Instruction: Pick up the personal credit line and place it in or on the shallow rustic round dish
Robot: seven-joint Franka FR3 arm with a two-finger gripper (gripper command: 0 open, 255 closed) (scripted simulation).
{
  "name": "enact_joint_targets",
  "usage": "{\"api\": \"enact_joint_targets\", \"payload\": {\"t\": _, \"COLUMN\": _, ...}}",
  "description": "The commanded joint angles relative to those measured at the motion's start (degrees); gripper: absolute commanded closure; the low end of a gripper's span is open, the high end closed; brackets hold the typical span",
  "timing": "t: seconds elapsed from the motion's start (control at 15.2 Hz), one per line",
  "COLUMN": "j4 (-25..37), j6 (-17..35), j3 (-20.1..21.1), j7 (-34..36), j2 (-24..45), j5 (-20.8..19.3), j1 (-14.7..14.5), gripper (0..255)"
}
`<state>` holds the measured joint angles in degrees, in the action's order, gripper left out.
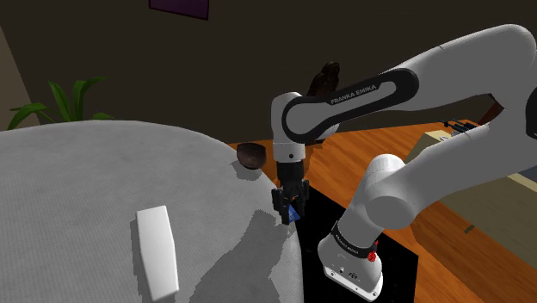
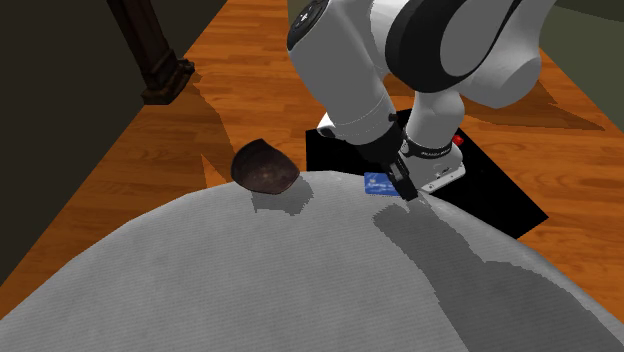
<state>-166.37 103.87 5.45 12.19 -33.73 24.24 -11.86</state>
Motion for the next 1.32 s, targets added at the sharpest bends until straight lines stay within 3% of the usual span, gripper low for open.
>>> {"api": "enact_joint_targets", "payload": {"t": 0.0, "j4": -0.02, "j6": 0.1, "j3": 0.05, "j7": 0.02, "j2": 0.05, "j5": 0.13, "j1": -0.05, "gripper": 255}}
{"api": "enact_joint_targets", "payload": {"t": 0.26, "j4": -0.01, "j6": 0.1, "j3": 0.04, "j7": 0.03, "j2": 0.06, "j5": 0.12, "j1": -0.06, "gripper": 255}}
{"api": "enact_joint_targets", "payload": {"t": 1.25, "j4": 7.03, "j6": -14.31, "j3": -1.82, "j7": 4.68, "j2": -8.0, "j5": -2.21, "j1": 0.24, "gripper": 255}}
